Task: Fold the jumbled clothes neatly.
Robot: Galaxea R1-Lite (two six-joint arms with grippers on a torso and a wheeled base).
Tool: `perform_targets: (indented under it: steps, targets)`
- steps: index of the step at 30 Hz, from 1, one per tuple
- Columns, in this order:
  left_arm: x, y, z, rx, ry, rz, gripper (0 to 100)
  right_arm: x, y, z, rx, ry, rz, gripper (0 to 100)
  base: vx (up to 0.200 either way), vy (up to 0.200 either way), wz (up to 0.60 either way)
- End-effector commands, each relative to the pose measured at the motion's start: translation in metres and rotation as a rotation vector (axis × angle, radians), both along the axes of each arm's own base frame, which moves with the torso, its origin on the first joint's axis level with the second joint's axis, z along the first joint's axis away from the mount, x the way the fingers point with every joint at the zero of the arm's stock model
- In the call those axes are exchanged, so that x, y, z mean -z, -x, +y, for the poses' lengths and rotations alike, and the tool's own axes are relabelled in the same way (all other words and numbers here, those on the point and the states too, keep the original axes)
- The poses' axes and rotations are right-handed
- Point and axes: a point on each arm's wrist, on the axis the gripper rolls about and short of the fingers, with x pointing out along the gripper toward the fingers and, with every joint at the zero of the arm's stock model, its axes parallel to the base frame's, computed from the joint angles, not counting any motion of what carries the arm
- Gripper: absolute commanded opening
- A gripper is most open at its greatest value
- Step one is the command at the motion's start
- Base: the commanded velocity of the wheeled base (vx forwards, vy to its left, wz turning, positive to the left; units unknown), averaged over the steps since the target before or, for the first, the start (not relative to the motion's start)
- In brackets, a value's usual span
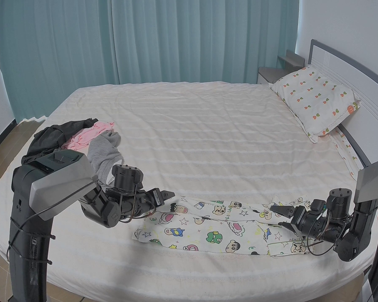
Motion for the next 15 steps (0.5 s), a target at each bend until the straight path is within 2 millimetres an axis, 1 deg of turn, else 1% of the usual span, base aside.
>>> perform_targets:
  steps: [1, 5, 9, 11, 15]
  targets:
    - [0.003, -0.001, 0.001, -0.009, -0.011, 0.001, 0, -0.001, 0.000, 0.000, -0.001, -0.002, -0.009, 100, 0.000, 0.000, 0.00]
    - [0.002, -0.003, 0.010, -0.045, -0.063, -0.023, 0, -0.001, 0.000, 0.000, -0.001, -0.001, -0.010, 100, 0.000, 0.000, 0.00]
    - [-0.003, -0.004, 0.012, -0.053, -0.067, -0.039, 0, 0.000, 0.000, 0.000, -0.001, -0.002, -0.008, 100, 0.000, 0.000, 0.00]
    - [-0.017, -0.005, 0.010, -0.046, -0.063, -0.075, 0, 0.000, 0.000, 0.000, -0.001, -0.002, -0.008, 100, 0.000, 0.000, 0.00]
    - [-0.032, -0.010, 0.006, -0.016, -0.082, -0.143, 0, 0.000, 0.000, 0.000, -0.001, -0.002, -0.008, 100, 0.000, 0.000, 0.00]
